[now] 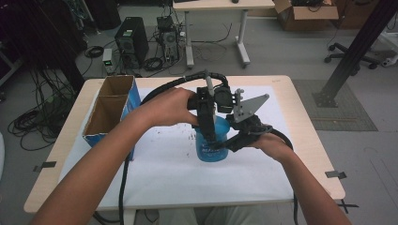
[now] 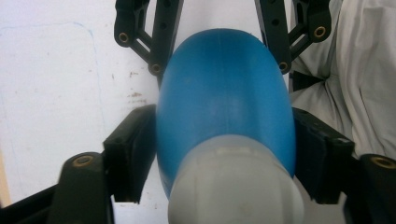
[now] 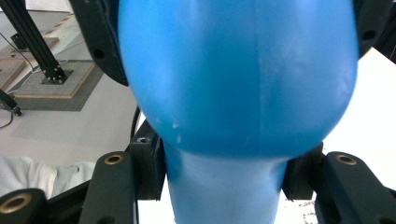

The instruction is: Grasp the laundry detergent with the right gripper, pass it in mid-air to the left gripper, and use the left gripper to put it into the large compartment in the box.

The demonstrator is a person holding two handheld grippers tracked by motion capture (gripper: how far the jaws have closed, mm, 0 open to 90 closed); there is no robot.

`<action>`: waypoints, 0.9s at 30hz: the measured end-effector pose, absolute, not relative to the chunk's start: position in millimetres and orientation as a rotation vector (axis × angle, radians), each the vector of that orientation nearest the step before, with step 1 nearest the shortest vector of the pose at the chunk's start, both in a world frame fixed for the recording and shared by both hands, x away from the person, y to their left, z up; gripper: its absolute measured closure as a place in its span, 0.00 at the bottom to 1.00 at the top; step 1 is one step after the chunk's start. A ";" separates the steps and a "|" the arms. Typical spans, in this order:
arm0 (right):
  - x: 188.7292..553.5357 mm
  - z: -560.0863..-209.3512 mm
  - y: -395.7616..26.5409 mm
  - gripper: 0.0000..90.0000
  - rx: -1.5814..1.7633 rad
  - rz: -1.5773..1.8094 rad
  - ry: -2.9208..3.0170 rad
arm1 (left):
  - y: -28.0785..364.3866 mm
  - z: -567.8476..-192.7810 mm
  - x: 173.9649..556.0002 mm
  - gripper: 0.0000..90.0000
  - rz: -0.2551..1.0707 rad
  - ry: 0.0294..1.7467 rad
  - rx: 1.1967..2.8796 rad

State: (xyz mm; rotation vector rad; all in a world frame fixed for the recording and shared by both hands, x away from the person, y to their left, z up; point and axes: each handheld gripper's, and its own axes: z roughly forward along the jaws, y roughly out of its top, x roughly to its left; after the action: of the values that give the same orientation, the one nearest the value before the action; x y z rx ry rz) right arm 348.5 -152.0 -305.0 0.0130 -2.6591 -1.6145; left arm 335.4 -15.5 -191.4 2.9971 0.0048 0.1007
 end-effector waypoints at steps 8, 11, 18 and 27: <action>348.6 -305.4 -151.2 0.49 0.013 -1.613 -2.658 | -16.1 -191.2 335.4 0.41 0.093 -0.001 2.999; 348.7 -305.6 -151.1 0.49 0.014 -1.611 -2.658 | -16.1 -191.6 335.6 0.41 0.091 0.002 3.000; 348.6 -305.7 -150.3 0.49 0.023 -1.612 -2.659 | -15.8 -191.2 335.0 0.42 0.091 -0.006 3.006; 348.3 -302.0 -151.5 0.45 0.027 -1.630 -2.657 | -16.6 -184.6 333.9 0.42 0.117 0.005 3.003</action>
State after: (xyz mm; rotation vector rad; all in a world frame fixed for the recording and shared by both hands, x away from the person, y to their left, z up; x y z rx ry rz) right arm 348.3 -151.5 -302.0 0.0268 -2.6570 -1.6302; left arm 333.9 -16.6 -184.6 3.0033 0.0053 0.1169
